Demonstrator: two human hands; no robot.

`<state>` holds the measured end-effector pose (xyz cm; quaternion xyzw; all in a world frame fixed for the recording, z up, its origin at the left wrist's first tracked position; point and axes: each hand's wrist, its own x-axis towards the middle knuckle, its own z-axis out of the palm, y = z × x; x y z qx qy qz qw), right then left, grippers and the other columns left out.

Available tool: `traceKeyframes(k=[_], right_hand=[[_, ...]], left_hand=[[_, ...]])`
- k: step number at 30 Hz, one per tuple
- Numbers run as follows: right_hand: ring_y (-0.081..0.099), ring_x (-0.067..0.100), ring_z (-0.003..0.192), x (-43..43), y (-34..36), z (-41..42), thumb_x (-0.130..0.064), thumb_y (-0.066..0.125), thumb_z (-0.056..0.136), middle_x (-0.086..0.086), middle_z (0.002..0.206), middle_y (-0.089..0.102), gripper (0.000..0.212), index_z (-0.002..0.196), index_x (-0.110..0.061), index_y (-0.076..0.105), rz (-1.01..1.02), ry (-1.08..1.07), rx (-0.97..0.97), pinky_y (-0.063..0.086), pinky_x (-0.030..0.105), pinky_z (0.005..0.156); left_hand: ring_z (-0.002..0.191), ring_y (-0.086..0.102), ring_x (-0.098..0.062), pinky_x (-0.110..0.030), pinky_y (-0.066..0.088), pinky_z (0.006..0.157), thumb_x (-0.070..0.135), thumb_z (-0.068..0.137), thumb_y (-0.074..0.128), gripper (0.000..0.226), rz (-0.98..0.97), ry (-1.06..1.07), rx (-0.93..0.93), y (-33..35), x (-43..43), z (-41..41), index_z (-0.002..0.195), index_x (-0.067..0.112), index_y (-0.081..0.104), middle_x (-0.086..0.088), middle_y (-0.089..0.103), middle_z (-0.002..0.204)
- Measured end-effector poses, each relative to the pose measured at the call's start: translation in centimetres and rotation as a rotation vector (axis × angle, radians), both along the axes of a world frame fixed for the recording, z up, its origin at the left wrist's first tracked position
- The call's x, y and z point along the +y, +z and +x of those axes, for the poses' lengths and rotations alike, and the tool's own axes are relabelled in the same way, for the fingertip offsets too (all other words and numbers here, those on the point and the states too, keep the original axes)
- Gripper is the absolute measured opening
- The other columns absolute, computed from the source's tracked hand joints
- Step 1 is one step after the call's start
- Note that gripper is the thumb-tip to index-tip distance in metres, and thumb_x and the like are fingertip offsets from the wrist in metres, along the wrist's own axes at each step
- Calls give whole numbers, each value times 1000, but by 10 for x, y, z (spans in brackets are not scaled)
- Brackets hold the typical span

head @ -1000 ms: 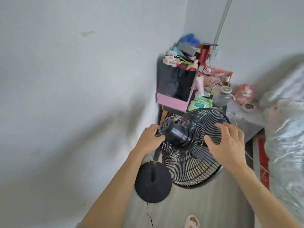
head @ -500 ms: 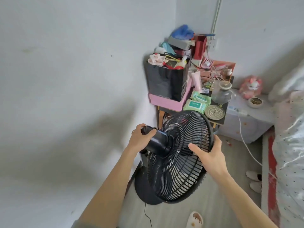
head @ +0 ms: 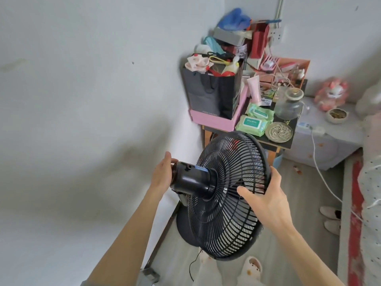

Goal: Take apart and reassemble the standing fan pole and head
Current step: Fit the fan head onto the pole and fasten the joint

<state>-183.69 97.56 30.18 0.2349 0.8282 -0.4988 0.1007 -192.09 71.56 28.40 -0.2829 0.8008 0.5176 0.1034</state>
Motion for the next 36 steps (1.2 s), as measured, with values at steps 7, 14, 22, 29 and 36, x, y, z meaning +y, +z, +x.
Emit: traceKeyframes(k=[7,14,22,29,36], right_hand=[[52,17,105,-10,7,-22,-55,82,71,-9,121,53,102,151,-31,24,-5,-134,-21,44,35,89],[58,28,115,-38,29,-32,-53,82,71,-2,126,62,91,147,-38,34,189,-215,-88,48,46,101],[59,35,118,-99,83,-43,-64,73,71,2,126,65,95,150,-34,30,520,-145,-48,43,49,102],[61,38,109,-127,130,-51,-72,65,70,3,116,67,95,148,-34,25,744,-14,-34,47,46,85],[60,32,115,-120,119,-33,-89,48,64,-4,123,65,101,148,-40,24,663,-74,-83,49,50,95]], left_hand=[[106,58,-20,-43,52,95,71,76,64,50,24,-117,75,-17,19,5,113,39,50,5,56,118],[99,59,-16,-36,48,88,55,89,63,34,138,-66,156,-35,2,0,111,31,54,7,64,102],[100,61,-21,-50,56,87,38,95,59,19,374,4,110,-40,-30,-16,111,25,58,4,62,103],[94,60,-22,-35,53,73,46,95,52,31,615,33,-109,-34,-33,-21,105,18,59,-15,63,109],[109,60,-28,-47,54,94,57,83,56,51,586,-129,-57,-38,-47,-34,118,21,61,-12,63,119]])
